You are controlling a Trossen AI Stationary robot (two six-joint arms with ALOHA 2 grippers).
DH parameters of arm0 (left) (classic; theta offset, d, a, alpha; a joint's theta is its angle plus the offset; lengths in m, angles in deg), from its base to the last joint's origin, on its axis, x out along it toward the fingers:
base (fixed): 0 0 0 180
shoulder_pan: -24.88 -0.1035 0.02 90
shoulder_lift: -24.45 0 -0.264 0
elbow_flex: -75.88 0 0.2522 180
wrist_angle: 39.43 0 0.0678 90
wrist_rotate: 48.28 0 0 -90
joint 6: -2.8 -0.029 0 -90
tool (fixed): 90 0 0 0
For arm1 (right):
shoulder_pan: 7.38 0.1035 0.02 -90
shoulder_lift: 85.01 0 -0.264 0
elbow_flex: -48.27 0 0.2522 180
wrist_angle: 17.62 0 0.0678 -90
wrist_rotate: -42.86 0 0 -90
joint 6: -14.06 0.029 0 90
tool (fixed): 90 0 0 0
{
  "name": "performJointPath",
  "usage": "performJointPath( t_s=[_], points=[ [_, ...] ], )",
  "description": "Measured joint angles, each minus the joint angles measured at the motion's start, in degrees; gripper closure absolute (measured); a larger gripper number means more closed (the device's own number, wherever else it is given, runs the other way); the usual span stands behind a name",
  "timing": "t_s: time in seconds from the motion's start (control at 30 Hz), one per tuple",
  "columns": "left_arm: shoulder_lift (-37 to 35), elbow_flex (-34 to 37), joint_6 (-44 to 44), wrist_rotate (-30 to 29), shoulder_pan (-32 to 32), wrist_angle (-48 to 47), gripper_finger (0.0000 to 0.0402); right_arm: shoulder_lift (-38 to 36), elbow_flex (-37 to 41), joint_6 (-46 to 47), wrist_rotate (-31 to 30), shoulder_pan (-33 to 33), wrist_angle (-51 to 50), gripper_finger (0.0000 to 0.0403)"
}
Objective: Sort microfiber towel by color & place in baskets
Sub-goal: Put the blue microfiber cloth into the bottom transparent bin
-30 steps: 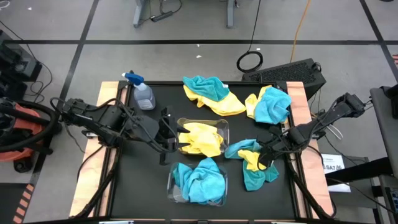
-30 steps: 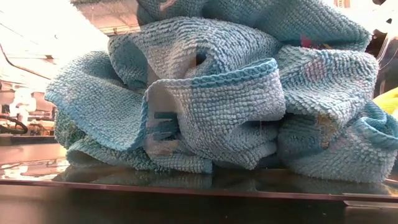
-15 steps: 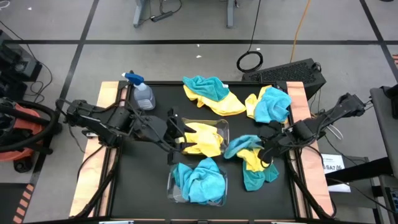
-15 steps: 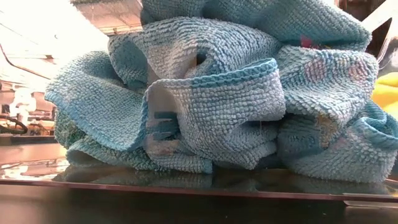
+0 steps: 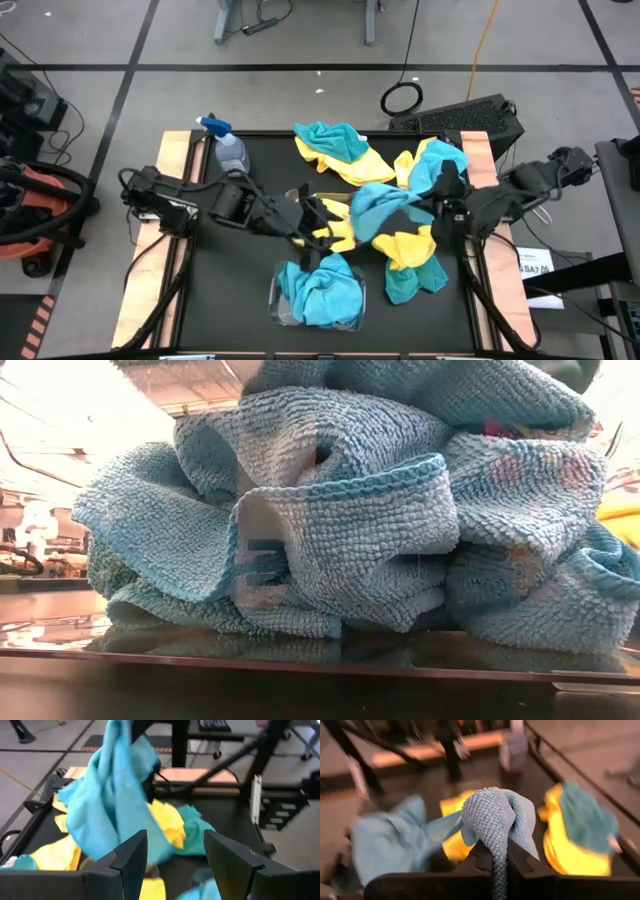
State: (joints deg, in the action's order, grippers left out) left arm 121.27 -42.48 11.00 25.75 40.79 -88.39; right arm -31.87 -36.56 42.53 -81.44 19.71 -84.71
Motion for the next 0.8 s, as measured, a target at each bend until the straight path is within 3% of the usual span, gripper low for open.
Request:
performJointPath(
  t_s=[0.13, 0.27, 0.53, 0.8],
  points=[
    [1.2, 0.0, 0.0, -0.1, -1.8, 3.8, 0.0191, 0.0, -1.0, -8.5, 3.2, 0.0, 10.7, 0.0402],
    [1.7, 0.0, 0.3, 0.1, -3.1, 7.5, 0.0148, 1.0, -1.0, -12.9, 3.2, 0.0, 17.0, 0.0403],
    [3.4, 0.0, 0.6, 10.0, -5.3, 14.1, 0.0048, 5.1, -1.0, -19.7, 2.8, 0.0, 26.6, 0.0403],
    [5.5, 0.0, 5.0, 7.7, -7.0, 17.7, 0.0036, 8.3, -1.0, -25.0, 3.1, 0.0, 35.4, 0.0403]
  ],
)
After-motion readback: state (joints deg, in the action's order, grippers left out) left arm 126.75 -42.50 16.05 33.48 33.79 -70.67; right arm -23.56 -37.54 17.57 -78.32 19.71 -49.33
